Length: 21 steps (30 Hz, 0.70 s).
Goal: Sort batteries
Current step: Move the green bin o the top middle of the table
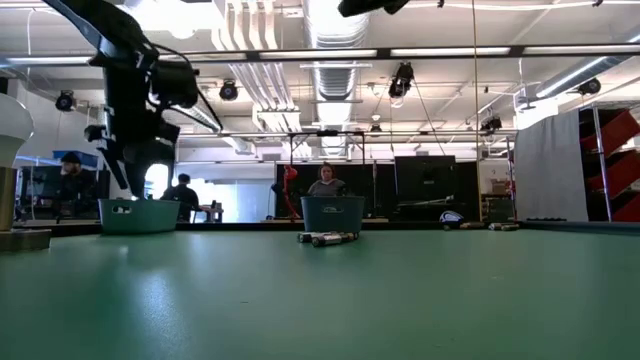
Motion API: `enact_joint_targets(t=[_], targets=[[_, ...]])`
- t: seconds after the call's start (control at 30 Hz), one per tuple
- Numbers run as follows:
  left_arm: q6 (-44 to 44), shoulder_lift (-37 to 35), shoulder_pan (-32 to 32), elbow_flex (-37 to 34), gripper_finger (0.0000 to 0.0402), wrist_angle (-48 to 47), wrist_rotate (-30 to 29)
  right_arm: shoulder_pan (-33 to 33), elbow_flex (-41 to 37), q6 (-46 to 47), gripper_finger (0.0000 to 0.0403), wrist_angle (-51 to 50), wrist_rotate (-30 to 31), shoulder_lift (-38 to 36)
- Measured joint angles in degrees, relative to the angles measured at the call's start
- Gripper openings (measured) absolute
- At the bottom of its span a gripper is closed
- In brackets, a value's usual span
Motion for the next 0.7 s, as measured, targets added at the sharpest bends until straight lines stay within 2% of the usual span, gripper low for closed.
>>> enact_joint_targets(t=[0.2,0.33,0.47,0.7], targets=[[2.5,4.6,0.7,-0.1,0.0191,2.8,0.2,1.5,0.0,0.2,0.0128,0.0,0.9,-0.1],[5.4,8.0,0.7,-0.1,0.0171,4.0,3.4,1.6,0.0,0.2,0.012,-0.5,0.9,-0.1],[6.8,11.0,0.7,-0.2,0.0126,6.1,5.1,1.6,0.0,0.6,0.0109,-2.7,0.9,-0.1],[9.8,14.2,0.7,-0.2,0.0015,11.1,5.1,1.7,0.0,3.3,0.0088,-5.9,0.9,-0.1]])
